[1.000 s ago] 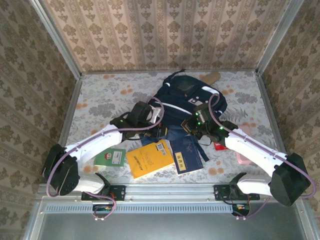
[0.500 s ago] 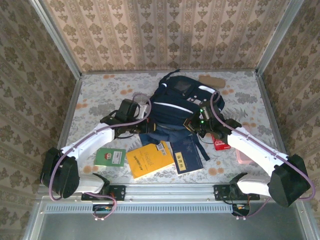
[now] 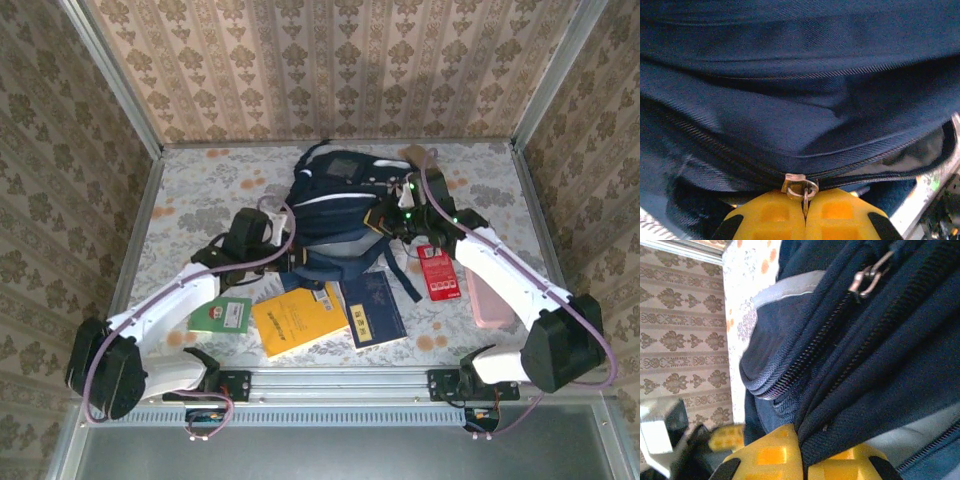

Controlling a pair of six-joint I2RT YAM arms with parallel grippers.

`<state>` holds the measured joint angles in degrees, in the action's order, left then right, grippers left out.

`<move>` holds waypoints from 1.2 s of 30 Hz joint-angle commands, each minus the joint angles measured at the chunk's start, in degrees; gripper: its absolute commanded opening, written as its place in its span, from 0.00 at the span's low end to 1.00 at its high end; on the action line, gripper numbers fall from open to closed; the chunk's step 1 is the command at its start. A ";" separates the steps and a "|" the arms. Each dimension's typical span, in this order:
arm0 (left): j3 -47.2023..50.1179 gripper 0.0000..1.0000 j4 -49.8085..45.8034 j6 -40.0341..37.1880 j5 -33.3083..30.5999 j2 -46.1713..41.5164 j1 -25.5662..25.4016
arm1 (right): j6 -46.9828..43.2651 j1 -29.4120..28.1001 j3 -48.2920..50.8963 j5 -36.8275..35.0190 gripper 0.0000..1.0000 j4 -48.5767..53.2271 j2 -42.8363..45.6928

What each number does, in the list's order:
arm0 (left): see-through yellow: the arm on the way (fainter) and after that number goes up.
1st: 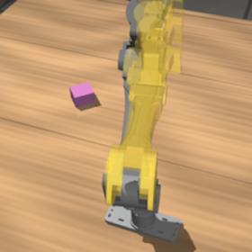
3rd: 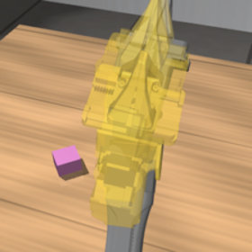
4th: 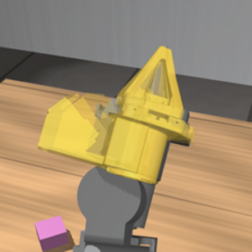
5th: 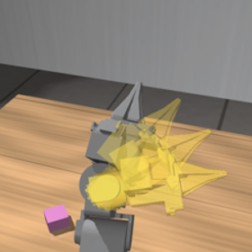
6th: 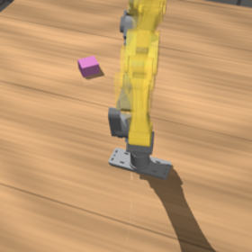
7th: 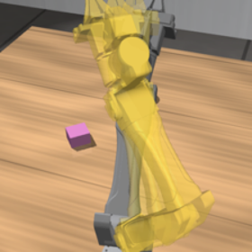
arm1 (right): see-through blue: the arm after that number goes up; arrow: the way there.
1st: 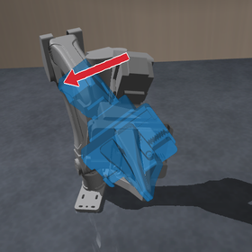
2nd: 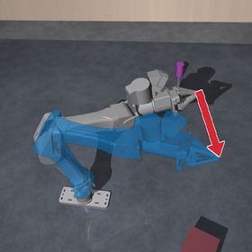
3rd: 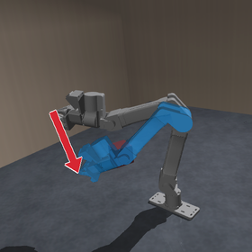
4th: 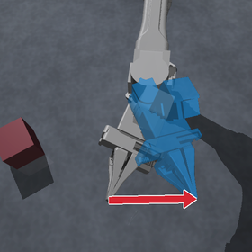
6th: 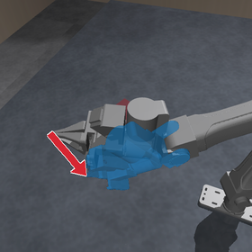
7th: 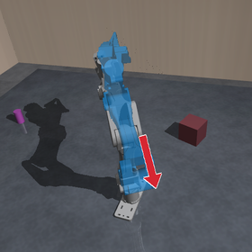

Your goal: Pack books, pencil case, and school supplies into a backpack

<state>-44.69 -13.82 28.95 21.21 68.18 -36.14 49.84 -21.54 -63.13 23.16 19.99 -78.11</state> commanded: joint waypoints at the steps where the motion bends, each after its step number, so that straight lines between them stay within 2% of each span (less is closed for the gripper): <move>1: 1.09 0.00 4.32 0.41 -1.71 -2.26 -5.44 | -4.85 0.44 -5.26 -2.11 0.28 0.89 -2.67; 3: 1.14 0.00 5.76 0.49 -2.51 -2.14 -7.70 | -4.78 0.49 -7.05 -4.50 0.38 3.46 -4.15; 5: 0.79 0.00 6.09 0.67 -3.91 -1.62 -8.57 | -4.33 0.45 -8.54 -8.75 0.44 7.64 -4.78; 8: -0.27 0.00 5.91 0.84 -6.28 -0.25 -8.51 | -0.60 0.45 -8.75 -14.92 0.46 14.86 -3.82; 11: -1.96 0.00 6.64 1.12 -6.15 2.10 -8.60 | 4.39 0.24 -5.39 -14.65 0.46 16.30 0.50; 16: -4.37 0.00 8.22 1.77 -5.39 6.17 -9.26 | 13.44 -2.26 3.03 -10.79 0.45 11.72 8.93; 21: -5.45 0.00 8.73 1.90 -5.30 8.26 -10.24 | 22.40 -7.02 6.78 -9.19 0.45 6.41 10.97; 28: -5.85 0.00 7.78 1.66 -6.85 7.56 -11.99 | 30.70 -10.69 8.86 -7.07 0.46 -1.33 5.16; 36: -4.30 0.00 7.32 1.64 -8.36 5.75 -13.15 | 34.17 -12.63 7.21 -7.14 0.46 -6.91 -3.21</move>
<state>-47.57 -9.41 30.48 13.23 76.53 -48.66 81.03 -33.32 -54.92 15.38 15.94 -78.78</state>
